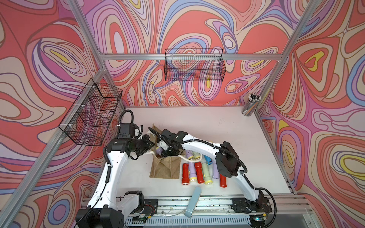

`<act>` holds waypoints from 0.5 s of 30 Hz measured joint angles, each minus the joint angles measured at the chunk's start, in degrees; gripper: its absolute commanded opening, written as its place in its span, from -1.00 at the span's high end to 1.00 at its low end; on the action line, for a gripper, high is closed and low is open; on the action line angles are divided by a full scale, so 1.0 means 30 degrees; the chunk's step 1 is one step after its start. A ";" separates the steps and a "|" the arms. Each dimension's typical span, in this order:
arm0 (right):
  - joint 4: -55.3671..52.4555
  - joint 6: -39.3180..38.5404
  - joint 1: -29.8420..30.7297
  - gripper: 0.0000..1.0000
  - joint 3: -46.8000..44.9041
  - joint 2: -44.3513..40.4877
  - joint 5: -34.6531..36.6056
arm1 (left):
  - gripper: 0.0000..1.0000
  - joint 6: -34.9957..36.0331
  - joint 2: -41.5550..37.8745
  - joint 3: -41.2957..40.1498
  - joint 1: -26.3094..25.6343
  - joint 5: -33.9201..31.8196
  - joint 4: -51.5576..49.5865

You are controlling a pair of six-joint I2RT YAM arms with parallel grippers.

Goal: Put the flashlights into the tote bags
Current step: Place the flashlight in the canvas bag.

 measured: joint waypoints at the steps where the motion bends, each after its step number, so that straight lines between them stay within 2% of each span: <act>1: 0.0000 -0.0015 -0.0022 0.21 0.0000 0.0000 -0.0087 | 0.94 0.0036 0.0000 0.0000 0.0000 0.0000 0.0000; 3: -0.0015 -0.0036 -0.0029 0.12 0.0000 0.0000 -0.0211 | 0.94 0.0087 0.0000 0.0000 0.0000 0.0000 0.0000; 15: 0.0357 -0.0029 -0.0022 -0.13 0.0240 -0.0146 -0.1129 | 0.93 0.0401 -0.0160 0.0000 0.0000 -0.0437 -0.0117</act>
